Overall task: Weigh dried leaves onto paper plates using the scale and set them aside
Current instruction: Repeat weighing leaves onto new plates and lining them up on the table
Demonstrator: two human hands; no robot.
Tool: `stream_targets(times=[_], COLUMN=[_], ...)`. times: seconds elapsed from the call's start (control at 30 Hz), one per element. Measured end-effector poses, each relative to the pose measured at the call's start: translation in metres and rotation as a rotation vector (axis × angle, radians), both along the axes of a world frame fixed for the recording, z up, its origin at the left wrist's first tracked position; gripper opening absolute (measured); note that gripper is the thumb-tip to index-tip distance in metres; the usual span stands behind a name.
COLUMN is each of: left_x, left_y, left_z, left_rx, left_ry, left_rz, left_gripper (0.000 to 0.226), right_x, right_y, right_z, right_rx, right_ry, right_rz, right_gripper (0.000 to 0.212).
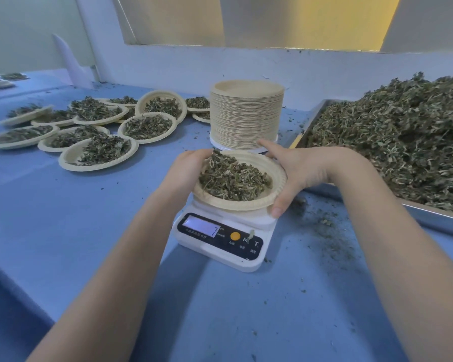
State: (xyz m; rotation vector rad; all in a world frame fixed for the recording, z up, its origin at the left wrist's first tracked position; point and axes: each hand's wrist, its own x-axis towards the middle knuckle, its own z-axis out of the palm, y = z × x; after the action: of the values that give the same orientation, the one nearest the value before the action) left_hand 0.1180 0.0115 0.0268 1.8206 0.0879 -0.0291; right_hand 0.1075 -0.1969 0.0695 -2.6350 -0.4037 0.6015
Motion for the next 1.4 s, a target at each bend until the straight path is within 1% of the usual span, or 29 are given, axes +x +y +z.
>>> stream_targets(times=[0.03,0.1,0.2,0.27,0.33,0.4,0.43,0.47,0.53,0.57,0.63,0.7,0.77,0.83,0.9,0.97,1.03,1.07,1.1,1.17,1.2,1.23,1.27,1.33,1.4], left_x=[-0.002,-0.002,0.001,0.002,0.005,0.009,0.012,0.017,0.026,0.03,0.039,0.048,0.057,0.066,0.076,0.084,0.089,0.091,0.092,0.094,0.095,0.097,0.098,0.102,0.105], left_y=[0.0,0.005,0.019,0.036,0.056,0.078,0.088,0.097,0.107,0.109,0.108,0.103,0.099,0.096,0.093,0.092,0.09,0.089,0.089,0.086,0.084,0.082,0.08,0.077,0.075], left_z=[0.002,0.009,0.022,0.028,0.031,0.029,0.026,0.021,0.009,0.005,-0.006,-0.015,-0.021,-0.023,-0.021,-0.019,-0.018,-0.017,-0.017,-0.016,-0.015,-0.014,-0.013,-0.012,-0.01], left_rx=[-0.012,-0.017,-0.015,0.029,0.07,0.074,0.085,0.098,0.122,0.122,0.095,0.106,0.147,0.211,0.21,0.184,0.163,0.143,0.119,0.076,0.06,0.04,0.022,0.017,0.034], left_ry=[0.009,0.001,-0.029,-0.06,-0.079,-0.06,-0.04,-0.019,0.034,0.05,0.069,0.066,0.082,0.101,0.115,0.123,0.125,0.125,0.129,0.113,0.105,0.104,0.106,0.108,0.113], left_rz=[0.0,0.018,0.094,0.155,0.194,0.237,0.256,0.279,0.319,0.339,0.375,0.403,0.45,0.458,0.443,0.414,0.373,0.349,0.327,0.299,0.296,0.296,0.293,0.291,0.292], left_gripper=[0.03,0.015,0.01,0.024,0.029,0.024,0.018,0.018,0.038,0.044,0.047,0.045,0.043,0.044,0.046,0.046,0.048,0.052,0.055,0.052,0.05,0.053,0.057,0.06,0.061], right_x=[0.0,0.0,0.003,0.009,0.019,0.031,0.038,0.046,0.062,0.069,0.081,0.09,0.098,0.107,0.115,0.12,0.122,0.122,0.122,0.12,0.119,0.12,0.122,0.126,0.131], right_y=[-0.001,0.002,0.016,0.033,0.057,0.081,0.091,0.099,0.111,0.116,0.125,0.132,0.136,0.138,0.14,0.142,0.143,0.141,0.138,0.137,0.138,0.141,0.144,0.149,0.152], right_z=[-0.001,0.001,0.011,0.018,0.022,0.021,0.017,0.013,0.005,0.001,-0.008,-0.017,-0.025,-0.033,-0.038,-0.04,-0.037,-0.034,-0.031,-0.026,-0.025,-0.026,-0.027,-0.03,-0.032], right_rx=[0.026,0.055,0.074,0.076,0.067,0.062,0.052,0.031,-0.015,-0.021,-0.023,-0.091,-0.178,-0.187,-0.175,-0.16,-0.127,-0.091,-0.042,0.027,0.022,0.002,-0.023,-0.064,-0.058], right_ry=[-0.023,-0.061,-0.099,-0.126,-0.143,-0.143,-0.146,-0.15,-0.161,-0.173,-0.218,-0.306,-0.37,-0.408,-0.451,-0.457,-0.405,-0.348,-0.269,-0.132,-0.12,-0.15,-0.203,-0.303,-0.337], right_rz=[0.002,0.02,0.062,0.102,0.144,0.178,0.183,0.183,0.164,0.139,0.08,0.034,-0.025,-0.106,-0.182,-0.216,-0.194,-0.173,-0.154,-0.119,-0.107,-0.105,-0.113,-0.145,-0.172], right_gripper=[0.153,0.154,0.154,0.152,0.151,0.149,0.146,0.142,0.133,0.129,0.122,0.115,0.099,0.068,0.041,0.031,0.031,0.034,0.041,0.07,0.085,0.095,0.097,0.089,0.084])
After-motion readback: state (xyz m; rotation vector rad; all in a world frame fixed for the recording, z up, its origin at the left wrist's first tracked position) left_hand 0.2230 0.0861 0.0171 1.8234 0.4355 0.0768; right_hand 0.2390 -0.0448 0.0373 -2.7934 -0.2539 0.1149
